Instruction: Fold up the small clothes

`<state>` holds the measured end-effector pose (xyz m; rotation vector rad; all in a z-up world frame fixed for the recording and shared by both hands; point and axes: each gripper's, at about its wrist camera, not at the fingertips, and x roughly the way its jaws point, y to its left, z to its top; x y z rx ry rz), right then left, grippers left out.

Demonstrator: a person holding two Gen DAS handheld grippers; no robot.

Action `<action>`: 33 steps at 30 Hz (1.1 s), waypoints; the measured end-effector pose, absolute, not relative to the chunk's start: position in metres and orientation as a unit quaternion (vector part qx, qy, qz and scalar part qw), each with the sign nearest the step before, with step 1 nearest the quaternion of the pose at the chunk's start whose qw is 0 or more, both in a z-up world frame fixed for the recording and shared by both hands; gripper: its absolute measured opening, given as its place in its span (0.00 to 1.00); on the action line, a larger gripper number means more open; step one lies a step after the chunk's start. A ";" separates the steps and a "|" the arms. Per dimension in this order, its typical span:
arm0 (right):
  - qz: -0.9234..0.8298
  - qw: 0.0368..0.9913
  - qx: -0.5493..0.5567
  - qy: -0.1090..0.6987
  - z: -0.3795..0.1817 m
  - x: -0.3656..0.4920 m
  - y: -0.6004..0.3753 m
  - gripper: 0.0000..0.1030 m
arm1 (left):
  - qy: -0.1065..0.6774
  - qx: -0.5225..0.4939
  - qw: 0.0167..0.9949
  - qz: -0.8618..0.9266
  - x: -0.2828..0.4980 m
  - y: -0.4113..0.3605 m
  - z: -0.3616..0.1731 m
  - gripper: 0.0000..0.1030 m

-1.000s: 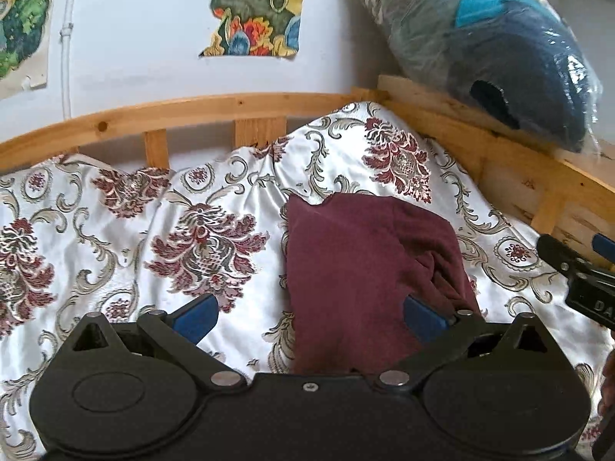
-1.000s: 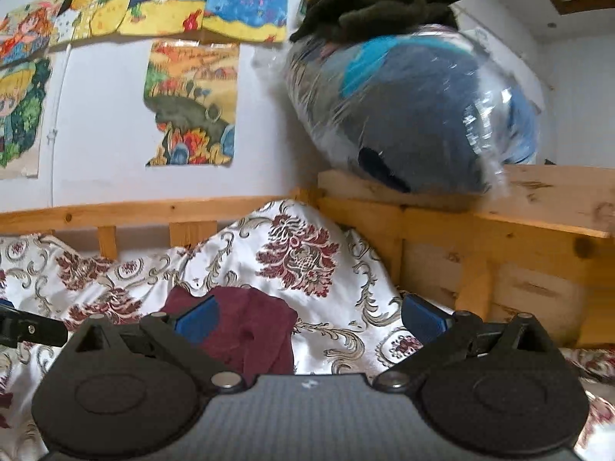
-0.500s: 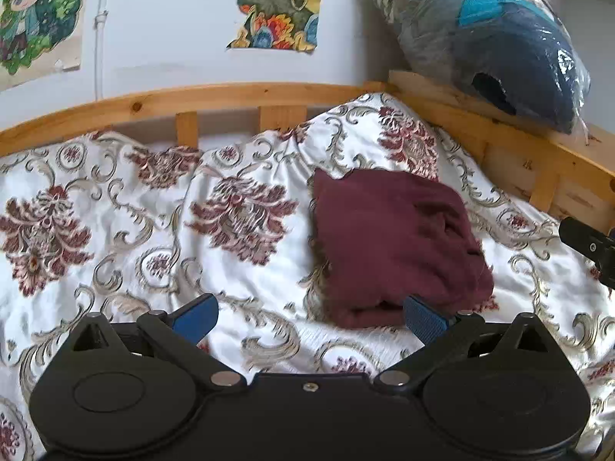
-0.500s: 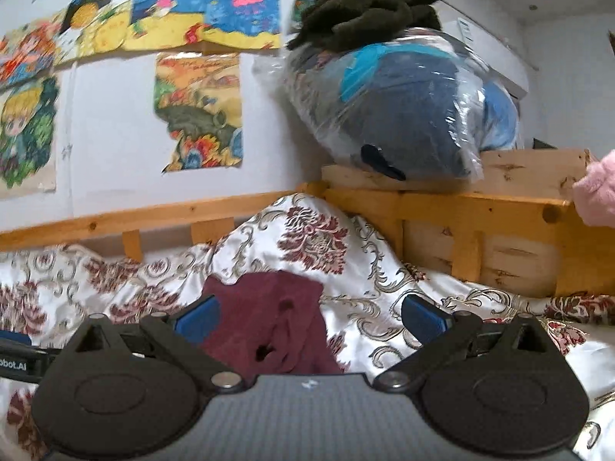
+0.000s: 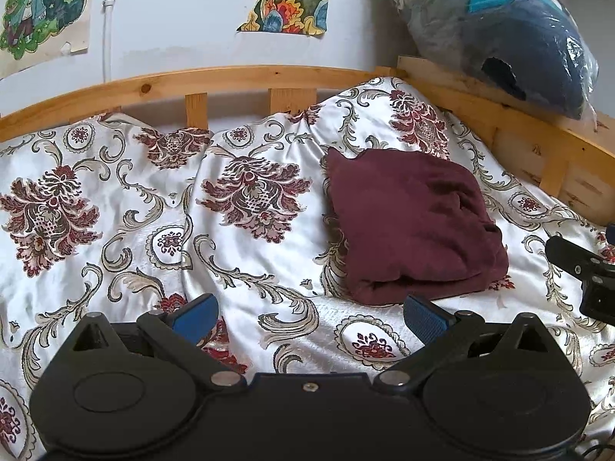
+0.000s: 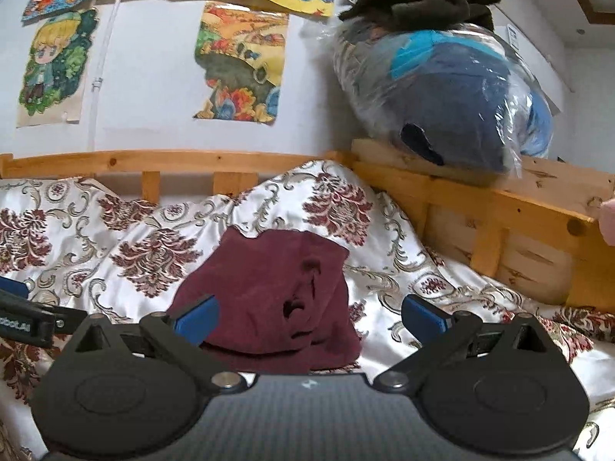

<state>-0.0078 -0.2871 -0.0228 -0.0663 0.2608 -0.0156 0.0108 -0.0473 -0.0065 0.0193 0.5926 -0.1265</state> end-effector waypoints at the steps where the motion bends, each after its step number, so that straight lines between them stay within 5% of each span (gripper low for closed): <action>1: -0.010 0.991 -0.030 0.132 -0.023 -0.006 -0.289 1.00 | 0.292 0.009 0.954 -0.062 0.011 -0.047 -0.006 0.99; 33: -0.019 0.990 -0.034 0.134 -0.025 -0.006 -0.292 1.00 | 0.291 0.010 0.955 -0.061 0.010 -0.047 -0.006 0.99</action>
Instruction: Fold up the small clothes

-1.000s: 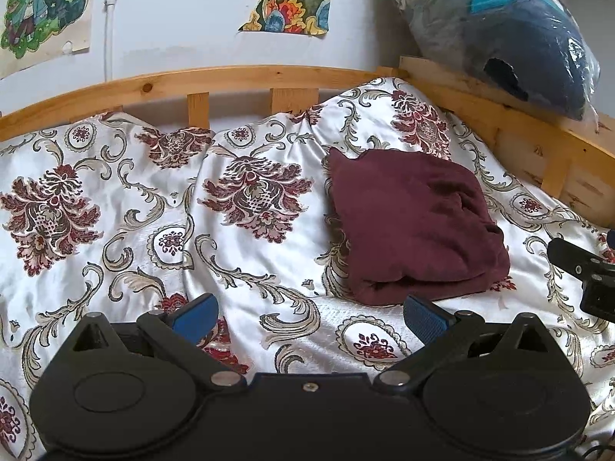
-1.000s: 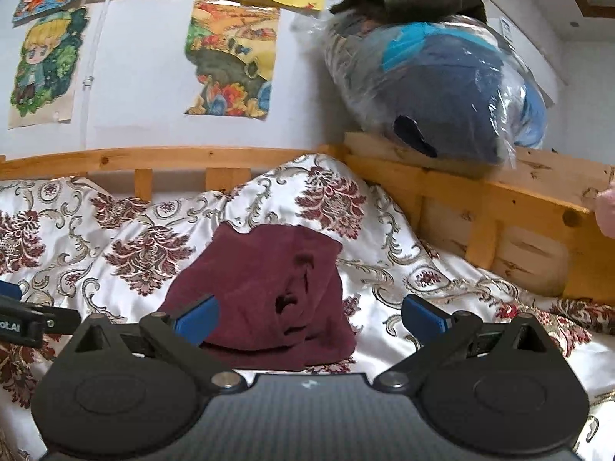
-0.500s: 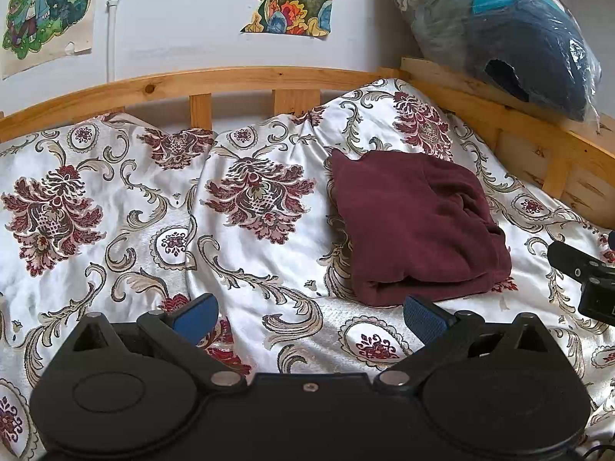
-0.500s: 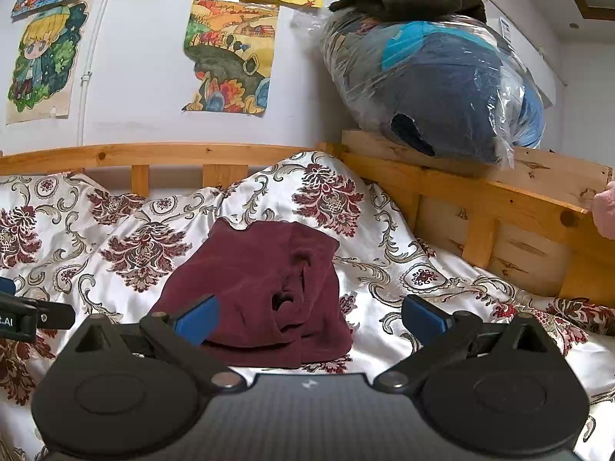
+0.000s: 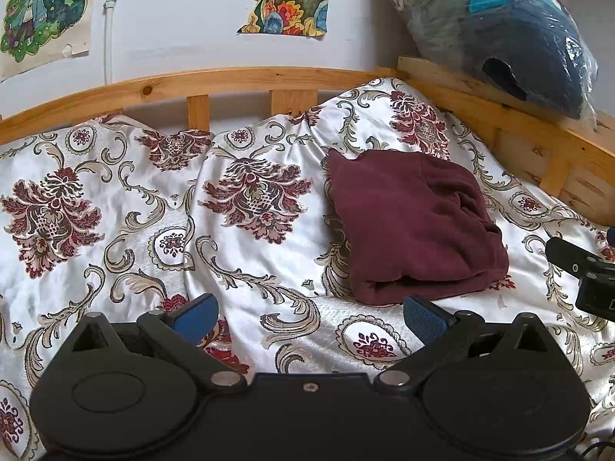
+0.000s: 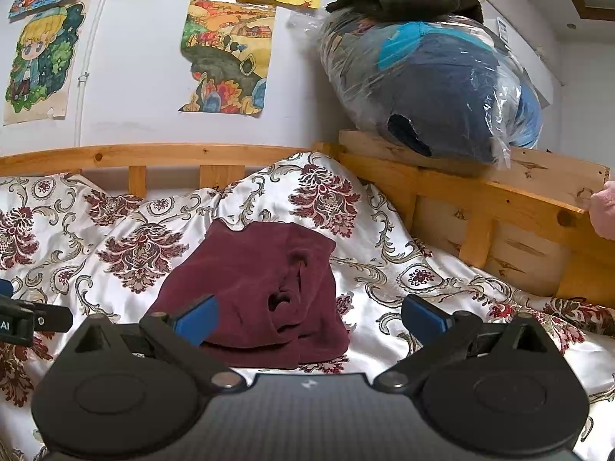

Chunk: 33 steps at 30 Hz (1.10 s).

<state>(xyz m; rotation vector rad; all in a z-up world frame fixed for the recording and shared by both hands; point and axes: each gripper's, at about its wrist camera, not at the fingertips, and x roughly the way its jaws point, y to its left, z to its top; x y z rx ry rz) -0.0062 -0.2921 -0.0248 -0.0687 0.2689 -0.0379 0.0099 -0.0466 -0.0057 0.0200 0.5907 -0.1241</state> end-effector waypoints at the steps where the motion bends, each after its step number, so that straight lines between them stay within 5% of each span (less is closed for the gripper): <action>1: -0.019 0.990 -0.035 0.134 -0.025 -0.006 -0.292 1.00 | 0.291 0.010 0.955 -0.061 0.010 -0.047 -0.006 0.99; 33: -0.017 0.989 -0.042 0.140 -0.026 -0.005 -0.289 1.00 | 0.328 0.017 0.943 -0.045 0.015 -0.045 -0.008 0.99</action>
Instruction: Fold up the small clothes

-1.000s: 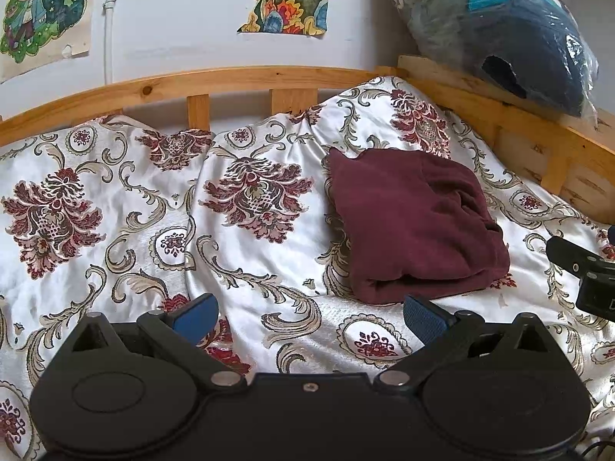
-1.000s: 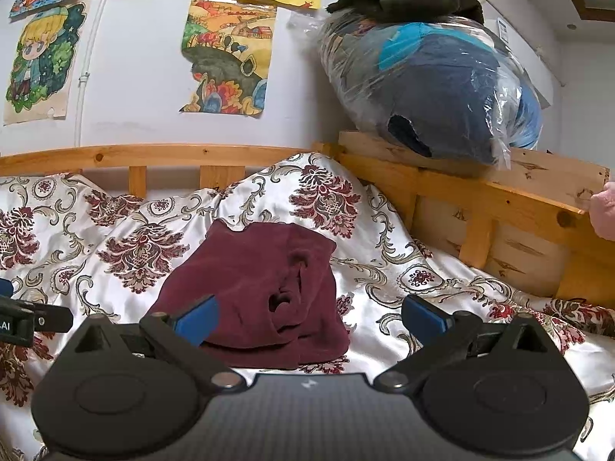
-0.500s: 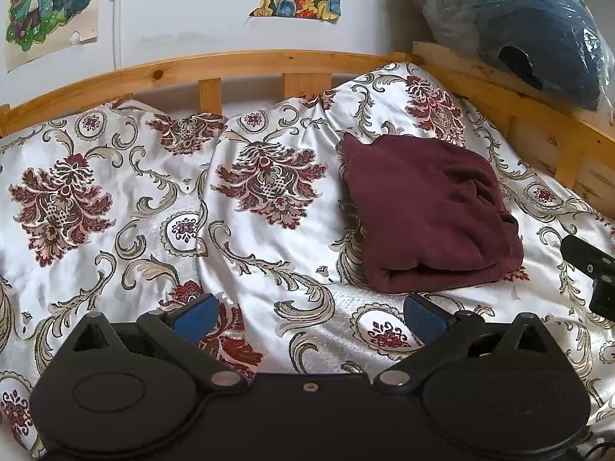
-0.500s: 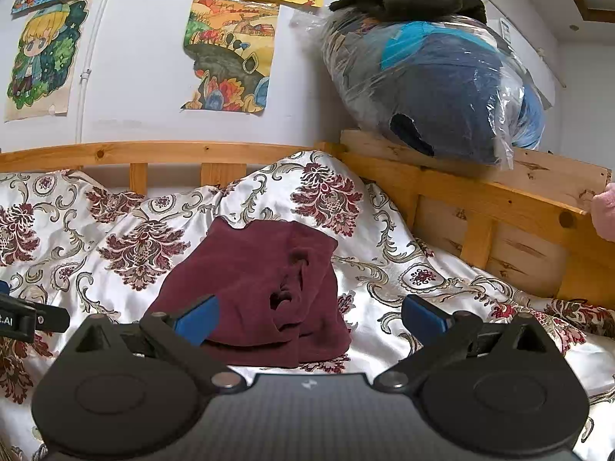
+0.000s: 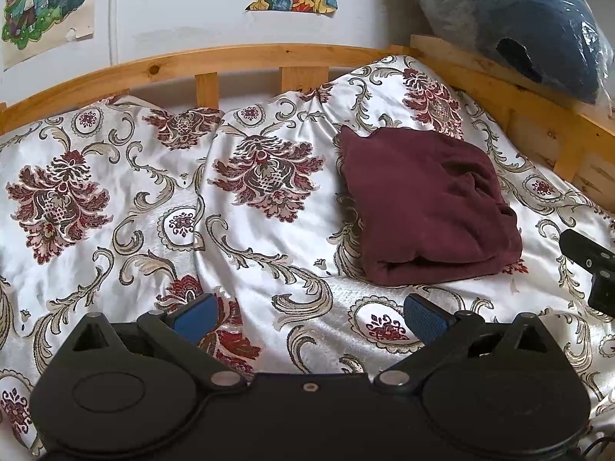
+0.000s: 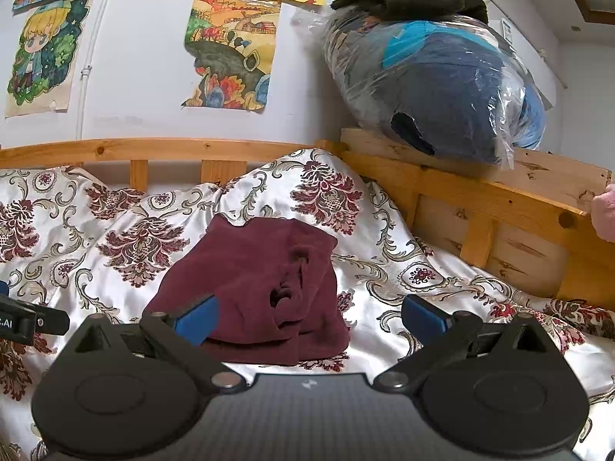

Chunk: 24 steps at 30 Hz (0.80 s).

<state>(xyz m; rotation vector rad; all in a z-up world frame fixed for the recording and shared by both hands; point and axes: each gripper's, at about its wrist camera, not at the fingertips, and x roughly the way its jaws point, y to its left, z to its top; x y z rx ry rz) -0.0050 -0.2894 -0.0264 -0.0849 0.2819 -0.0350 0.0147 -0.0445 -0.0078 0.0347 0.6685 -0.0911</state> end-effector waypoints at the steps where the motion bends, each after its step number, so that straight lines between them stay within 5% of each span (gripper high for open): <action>1: -0.017 0.989 -0.042 0.141 -0.026 -0.005 -0.289 1.00 | 0.328 0.018 0.943 -0.044 0.015 -0.045 -0.008 0.99; 24: -0.020 0.988 -0.047 0.147 -0.028 -0.003 -0.292 1.00 | 0.323 0.018 0.945 -0.044 0.014 -0.042 -0.006 0.99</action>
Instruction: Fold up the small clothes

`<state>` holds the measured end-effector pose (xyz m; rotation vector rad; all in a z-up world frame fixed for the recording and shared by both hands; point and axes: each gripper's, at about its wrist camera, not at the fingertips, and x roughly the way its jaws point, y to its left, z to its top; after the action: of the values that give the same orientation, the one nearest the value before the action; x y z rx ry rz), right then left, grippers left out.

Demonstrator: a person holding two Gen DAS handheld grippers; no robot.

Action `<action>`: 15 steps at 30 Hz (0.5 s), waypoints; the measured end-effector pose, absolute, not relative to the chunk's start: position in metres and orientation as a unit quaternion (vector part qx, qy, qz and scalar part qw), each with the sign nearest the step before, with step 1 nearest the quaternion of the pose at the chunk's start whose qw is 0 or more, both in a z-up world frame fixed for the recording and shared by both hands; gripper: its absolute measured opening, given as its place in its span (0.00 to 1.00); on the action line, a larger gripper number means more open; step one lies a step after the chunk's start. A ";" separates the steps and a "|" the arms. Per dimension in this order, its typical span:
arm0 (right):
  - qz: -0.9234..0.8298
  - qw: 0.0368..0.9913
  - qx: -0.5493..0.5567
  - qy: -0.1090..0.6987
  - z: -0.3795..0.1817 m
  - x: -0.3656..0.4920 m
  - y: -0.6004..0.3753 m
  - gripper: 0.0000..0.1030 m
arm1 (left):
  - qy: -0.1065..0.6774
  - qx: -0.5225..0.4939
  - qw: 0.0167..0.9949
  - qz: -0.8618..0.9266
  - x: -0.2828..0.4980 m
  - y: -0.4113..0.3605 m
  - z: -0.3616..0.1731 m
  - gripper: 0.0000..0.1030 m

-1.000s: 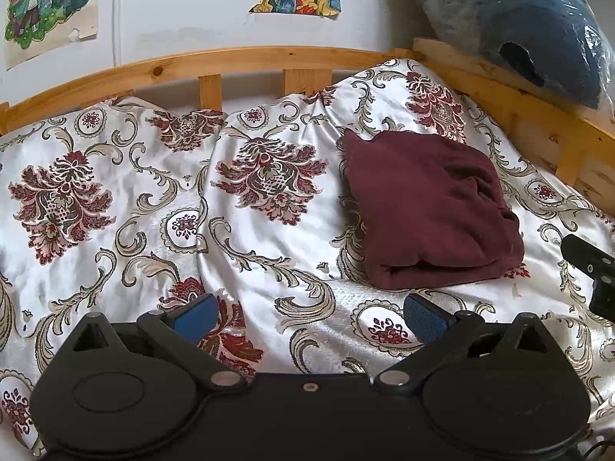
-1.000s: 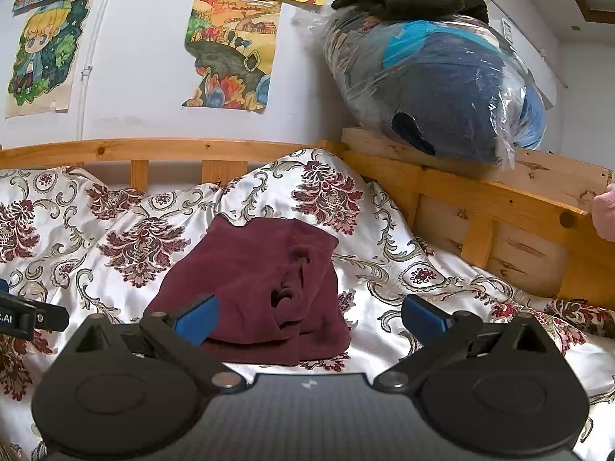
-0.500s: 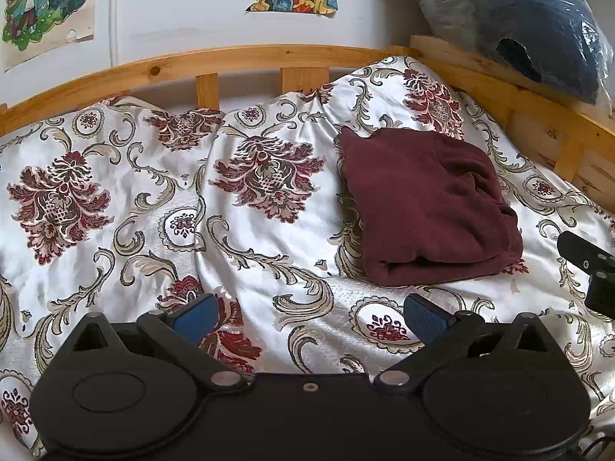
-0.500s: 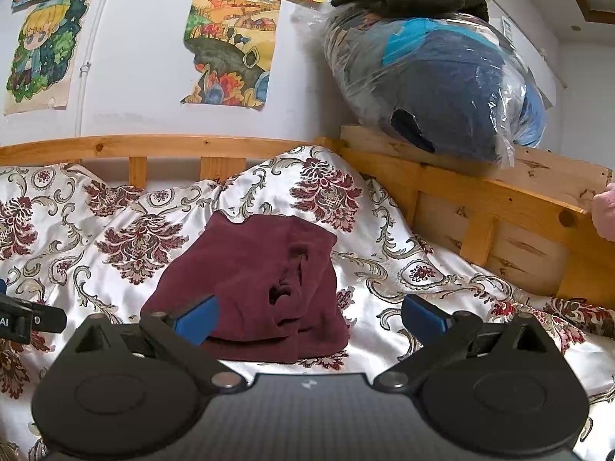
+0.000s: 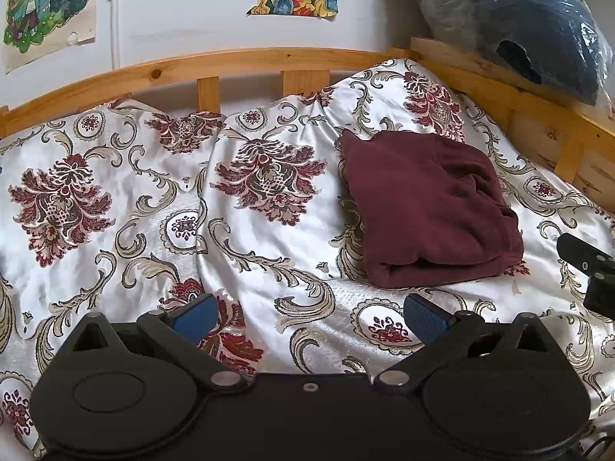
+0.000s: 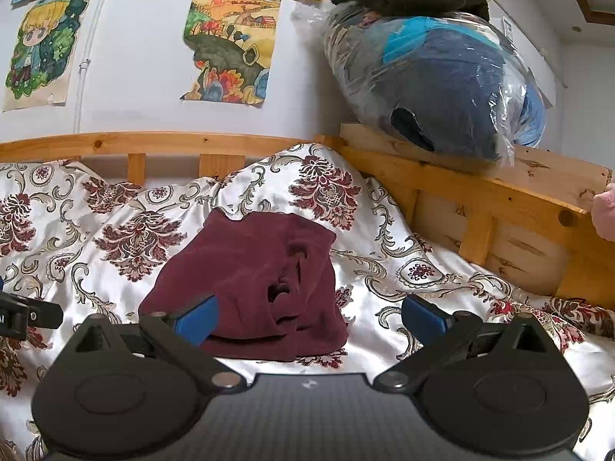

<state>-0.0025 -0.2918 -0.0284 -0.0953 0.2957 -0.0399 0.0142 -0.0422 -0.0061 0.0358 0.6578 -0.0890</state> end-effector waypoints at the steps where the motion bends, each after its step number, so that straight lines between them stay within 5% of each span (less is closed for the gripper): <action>1: -0.020 0.988 -0.048 0.147 -0.028 -0.002 -0.292 1.00 | 0.323 0.018 0.945 -0.044 0.015 -0.042 -0.006 0.99; 15: -0.020 0.988 -0.048 0.148 -0.028 -0.002 -0.292 1.00 | 0.325 0.020 0.944 -0.045 0.014 -0.044 -0.007 0.99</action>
<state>-0.0024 -0.2919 -0.0282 -0.0959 0.2963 -0.0394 0.0141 -0.0436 -0.0068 0.0408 0.6623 -0.0920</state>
